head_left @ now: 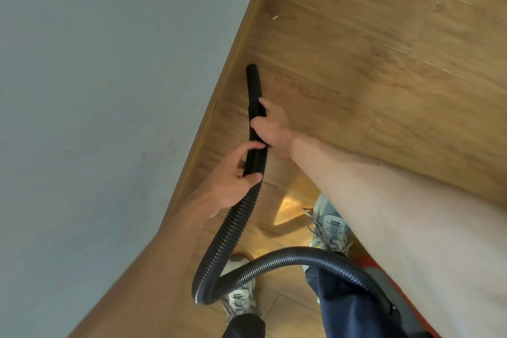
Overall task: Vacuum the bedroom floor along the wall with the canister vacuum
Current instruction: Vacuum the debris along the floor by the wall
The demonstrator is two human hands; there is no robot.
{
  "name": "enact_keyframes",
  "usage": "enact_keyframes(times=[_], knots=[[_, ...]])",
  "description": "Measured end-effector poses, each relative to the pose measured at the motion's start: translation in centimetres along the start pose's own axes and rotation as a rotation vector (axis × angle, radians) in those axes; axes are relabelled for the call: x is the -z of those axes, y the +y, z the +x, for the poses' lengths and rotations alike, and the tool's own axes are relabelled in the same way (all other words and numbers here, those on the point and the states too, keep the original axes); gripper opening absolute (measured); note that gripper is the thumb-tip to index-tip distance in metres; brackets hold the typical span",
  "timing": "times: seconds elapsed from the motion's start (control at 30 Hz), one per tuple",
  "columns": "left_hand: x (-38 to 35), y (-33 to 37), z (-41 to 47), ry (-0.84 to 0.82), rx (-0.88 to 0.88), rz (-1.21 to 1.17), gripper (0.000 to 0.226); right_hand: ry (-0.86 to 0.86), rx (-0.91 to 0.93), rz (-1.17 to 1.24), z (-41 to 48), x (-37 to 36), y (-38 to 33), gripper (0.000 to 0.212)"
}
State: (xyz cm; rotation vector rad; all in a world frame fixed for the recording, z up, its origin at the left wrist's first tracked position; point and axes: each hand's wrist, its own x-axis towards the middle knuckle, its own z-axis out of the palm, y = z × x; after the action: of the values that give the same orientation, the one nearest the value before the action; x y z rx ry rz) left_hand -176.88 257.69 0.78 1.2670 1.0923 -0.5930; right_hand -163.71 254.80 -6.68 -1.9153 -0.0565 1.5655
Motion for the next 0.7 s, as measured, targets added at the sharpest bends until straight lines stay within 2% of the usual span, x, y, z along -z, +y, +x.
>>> enact_keyframes(times=[0.2,0.43,0.53,0.7], knots=[[-2.2,-4.5,-3.3,-0.061,0.082,0.001,0.055,-0.072,-0.044,0.020,-4.0,-1.9,5.3,0.070],[-1.1,-6.3,-4.7,0.032,0.104,-0.029,0.056,-0.136,-0.037,0.075,-3.9,-4.6,5.4,0.072],[0.1,-5.0,-3.2,0.029,0.107,-0.023,0.055,-0.087,-0.008,0.068,-2.5,-4.4,3.8,0.072],[-1.6,-1.6,-0.9,-0.076,0.038,0.092,0.053,0.057,-0.030,0.105,-1.9,-0.1,4.4,0.067]])
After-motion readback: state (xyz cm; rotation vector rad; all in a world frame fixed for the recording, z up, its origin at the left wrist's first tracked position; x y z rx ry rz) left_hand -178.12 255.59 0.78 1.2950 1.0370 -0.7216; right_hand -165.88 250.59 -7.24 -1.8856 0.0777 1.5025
